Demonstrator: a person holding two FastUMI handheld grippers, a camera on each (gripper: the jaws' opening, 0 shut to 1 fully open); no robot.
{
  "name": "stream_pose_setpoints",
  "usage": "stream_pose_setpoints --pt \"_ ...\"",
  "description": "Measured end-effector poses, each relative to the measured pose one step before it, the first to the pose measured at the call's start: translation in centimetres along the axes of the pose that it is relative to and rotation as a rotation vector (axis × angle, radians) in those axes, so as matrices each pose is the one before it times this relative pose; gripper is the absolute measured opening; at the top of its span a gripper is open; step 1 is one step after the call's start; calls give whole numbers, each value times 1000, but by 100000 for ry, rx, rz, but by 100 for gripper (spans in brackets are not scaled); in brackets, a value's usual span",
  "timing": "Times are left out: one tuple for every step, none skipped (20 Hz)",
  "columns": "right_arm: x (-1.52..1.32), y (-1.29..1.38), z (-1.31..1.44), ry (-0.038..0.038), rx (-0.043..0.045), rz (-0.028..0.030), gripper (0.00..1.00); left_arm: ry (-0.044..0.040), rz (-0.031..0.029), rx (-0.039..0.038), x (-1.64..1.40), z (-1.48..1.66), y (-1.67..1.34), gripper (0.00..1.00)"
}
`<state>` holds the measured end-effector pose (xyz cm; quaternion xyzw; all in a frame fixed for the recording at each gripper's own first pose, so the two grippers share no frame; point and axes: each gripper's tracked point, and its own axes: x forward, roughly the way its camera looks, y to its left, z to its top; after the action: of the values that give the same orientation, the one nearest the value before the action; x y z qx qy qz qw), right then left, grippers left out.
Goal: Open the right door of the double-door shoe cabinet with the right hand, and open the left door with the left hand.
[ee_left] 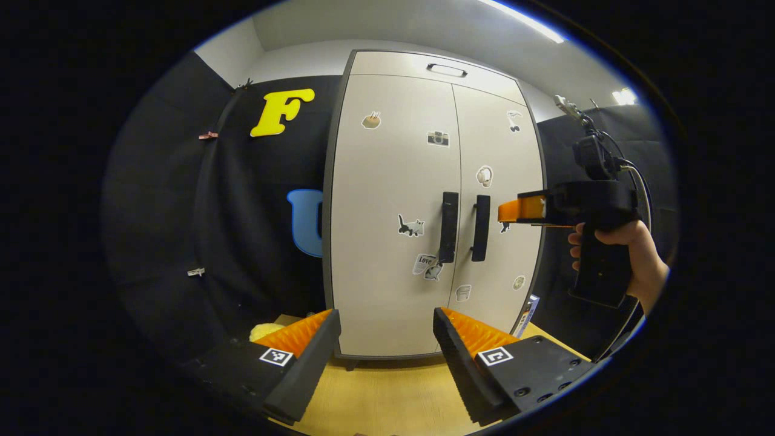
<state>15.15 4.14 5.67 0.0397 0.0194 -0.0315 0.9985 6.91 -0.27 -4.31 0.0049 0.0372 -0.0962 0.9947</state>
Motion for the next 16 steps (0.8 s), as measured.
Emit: stream_pose_setpoints --pt "915 347 33 -177 -1661 111 98 801 1279 -37 -74 -225 278 95" --pt "887 233 -132 247 -1490 -314 98 763 1416 -259 -18 -299 387 95" --pt "920 137 -108 0 -1383 -517 98 592 1576 -349 -106 -130 451 95" --pt "857 83 -181 179 -1107 -545 98 445 1843 -363 -203 -196 584 95" --pt "741 189 -319 679 -390 -65 98 373 2140 -343 -161 -152 653 95" --pt "718 249 -280 627 394 326 98 524 1589 -292 -157 -202 416 95" --pt "638 238 -280 739 406 639 98 772 1659 -507 -185 -321 542 95" --pt "673 126 -317 724 384 -210 99 685 1494 -659 -58 -295 499 95" --pt "373 168 -415 1271 404 241 98 816 1142 -692 -71 -206 336 95" --pt "352 270 -349 1264 495 719 95 644 1281 -542 -97 -317 472 95" --pt "345 64 -348 1003 185 -182 91 287 1448 -344 -131 -101 445 95" --pt "207 -48 -198 384 -178 -256 80 -93 1271 -234 -186 -41 379 95" --pt "154 -39 -50 107 -44 -382 76 -204 1228 -155 -101 66 358 95" --pt "173 174 -38 -21 518 861 68 -57 928 -72 -97 -81 222 95" --pt "171 476 -150 813 1681 1937 62 -11 832 -7 -93 4 217 95" --pt "-37 301 -77 453 1600 554 50 -243 951 109 -129 -52 382 95"
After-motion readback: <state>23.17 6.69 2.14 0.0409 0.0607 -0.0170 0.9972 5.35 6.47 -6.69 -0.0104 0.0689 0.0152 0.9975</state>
